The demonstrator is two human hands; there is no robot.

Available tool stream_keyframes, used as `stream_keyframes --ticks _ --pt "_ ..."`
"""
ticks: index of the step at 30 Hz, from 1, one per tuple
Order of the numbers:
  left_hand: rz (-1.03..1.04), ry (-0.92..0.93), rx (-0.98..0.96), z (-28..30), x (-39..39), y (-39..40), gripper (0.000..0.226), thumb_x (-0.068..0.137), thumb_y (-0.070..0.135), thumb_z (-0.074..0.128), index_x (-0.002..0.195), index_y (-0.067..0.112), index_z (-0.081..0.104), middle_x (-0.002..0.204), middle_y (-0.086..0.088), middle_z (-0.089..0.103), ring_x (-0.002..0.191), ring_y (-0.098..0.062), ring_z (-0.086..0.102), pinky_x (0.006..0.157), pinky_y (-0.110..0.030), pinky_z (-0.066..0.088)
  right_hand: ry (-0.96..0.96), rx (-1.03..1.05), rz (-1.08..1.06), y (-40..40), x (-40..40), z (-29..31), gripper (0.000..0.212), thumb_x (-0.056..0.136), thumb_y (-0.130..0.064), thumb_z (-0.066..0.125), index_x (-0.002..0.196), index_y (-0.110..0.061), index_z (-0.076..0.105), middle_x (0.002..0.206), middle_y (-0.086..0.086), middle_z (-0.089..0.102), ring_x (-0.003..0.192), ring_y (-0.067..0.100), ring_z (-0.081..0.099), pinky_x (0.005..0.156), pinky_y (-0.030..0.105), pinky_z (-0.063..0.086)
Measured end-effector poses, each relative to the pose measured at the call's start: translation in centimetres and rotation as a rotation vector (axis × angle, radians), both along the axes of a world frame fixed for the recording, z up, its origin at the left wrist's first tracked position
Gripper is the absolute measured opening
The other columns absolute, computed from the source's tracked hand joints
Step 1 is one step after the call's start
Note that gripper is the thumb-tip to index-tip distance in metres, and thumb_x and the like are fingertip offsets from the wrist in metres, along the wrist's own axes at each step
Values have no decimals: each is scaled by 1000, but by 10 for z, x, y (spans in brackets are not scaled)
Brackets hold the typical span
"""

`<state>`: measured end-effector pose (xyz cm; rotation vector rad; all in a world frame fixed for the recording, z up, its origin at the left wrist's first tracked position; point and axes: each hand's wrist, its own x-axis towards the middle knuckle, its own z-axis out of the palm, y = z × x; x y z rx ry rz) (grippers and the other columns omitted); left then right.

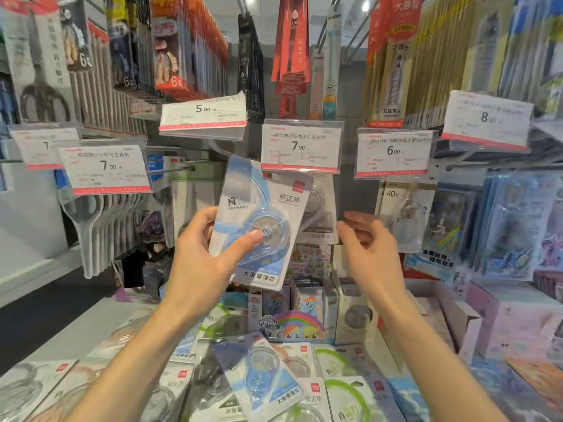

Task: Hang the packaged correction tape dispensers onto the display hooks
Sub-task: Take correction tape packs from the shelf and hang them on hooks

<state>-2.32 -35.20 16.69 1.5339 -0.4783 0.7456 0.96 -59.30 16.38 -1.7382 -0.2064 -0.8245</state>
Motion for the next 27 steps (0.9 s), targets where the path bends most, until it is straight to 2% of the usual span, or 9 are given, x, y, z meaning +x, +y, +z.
stream_keyframes --ticks 3,6,10,12,14,16,18,22,27 --pt "-45 45 10 -5 8 -16 41 75 39 85 108 27 63 101 18 77 91 -2 74 74 -14 54 -38 -4 33 2 -21 -11 15 96 -34 70 111 -28 70 95 -19 73 94 -13 65 77 1 46" --pt "-92 91 31 -10 15 -35 39 77 42 83 108 28 63 100 15 77 90 -5 74 73 -19 57 60 -56 202 15 -34 -15 31 90 -48 72 114 -29 71 101 -21 77 95 -10 69 77 4 49" --pt "-116 100 73 -8 18 -42 35 85 44 77 113 27 64 105 8 76 96 -7 71 80 -21 55 92 107 290 19 -31 -16 24 91 -31 77 111 -18 71 104 -8 81 98 6 76 84 21 58" --pt "-73 73 71 2 19 -35 39 84 48 70 116 27 63 109 7 73 101 -7 68 87 -23 54 102 161 317 11 -29 -17 23 92 -27 76 112 -19 69 104 -6 82 97 9 77 79 20 59" --pt "-56 36 24 19 19 -29 32 89 41 68 116 24 64 108 7 72 98 -5 69 88 -26 54 91 184 311 4 -27 -19 21 94 -25 74 113 -21 67 102 -8 82 95 8 78 73 13 56" --pt "-95 0 -22 37 17 -27 15 98 28 64 112 23 63 97 5 73 83 -7 70 79 -25 54 79 198 294 -1 -26 -21 17 96 -23 72 112 -22 66 101 -10 82 93 6 78 70 10 54" --pt "-174 -25 -58 52 13 -29 8 101 26 61 108 23 62 84 4 75 72 -10 68 67 -23 54 62 192 287 -2 -24 -22 15 97 -21 70 111 -23 65 101 -10 82 93 6 78 71 10 54" --pt "-260 -77 -156 73 1 -33 16 93 31 62 102 18 62 71 1 74 59 -11 65 54 -21 52 6 174 307 -1 -23 -19 15 99 -21 69 113 -23 64 103 -11 81 96 5 77 74 10 54" --pt "-340 -102 -223 90 -8 -33 12 94 31 61 87 22 64 67 -2 72 53 -13 62 50 -21 50 -47 144 318 5 -16 -3 15 99 -26 70 112 -25 64 105 -10 81 99 7 76 79 14 55"
